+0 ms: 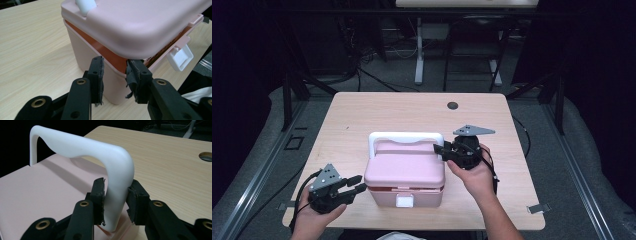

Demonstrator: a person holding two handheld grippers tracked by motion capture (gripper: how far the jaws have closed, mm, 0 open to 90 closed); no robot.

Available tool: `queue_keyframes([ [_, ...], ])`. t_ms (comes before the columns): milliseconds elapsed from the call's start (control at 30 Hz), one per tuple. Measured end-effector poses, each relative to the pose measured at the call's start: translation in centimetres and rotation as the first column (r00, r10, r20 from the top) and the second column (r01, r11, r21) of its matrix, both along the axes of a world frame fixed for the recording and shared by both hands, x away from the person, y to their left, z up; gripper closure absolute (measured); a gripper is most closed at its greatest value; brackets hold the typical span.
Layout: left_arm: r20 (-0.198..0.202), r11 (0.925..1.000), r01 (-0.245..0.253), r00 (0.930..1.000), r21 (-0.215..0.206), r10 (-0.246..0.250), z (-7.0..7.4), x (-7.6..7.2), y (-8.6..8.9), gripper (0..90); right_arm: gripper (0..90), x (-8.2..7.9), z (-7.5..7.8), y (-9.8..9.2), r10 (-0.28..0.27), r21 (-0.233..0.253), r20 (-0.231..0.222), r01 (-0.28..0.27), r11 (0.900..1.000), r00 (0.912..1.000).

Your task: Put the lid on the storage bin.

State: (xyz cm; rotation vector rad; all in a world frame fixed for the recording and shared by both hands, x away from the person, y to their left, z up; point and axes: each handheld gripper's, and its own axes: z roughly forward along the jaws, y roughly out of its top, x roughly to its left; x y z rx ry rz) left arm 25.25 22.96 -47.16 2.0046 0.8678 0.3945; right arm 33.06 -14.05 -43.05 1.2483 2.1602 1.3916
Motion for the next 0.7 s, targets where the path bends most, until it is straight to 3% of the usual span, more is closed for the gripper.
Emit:
queue_keyframes([
  [700,-0.008,1.0000,0.003,1.0000,0.004,-0.003,-0.28,-0.11,-0.06,66.5,70.7,-0.33,0.14,-0.10,0.006,0.004,-0.004,-0.006,1.000,1.0000],
])
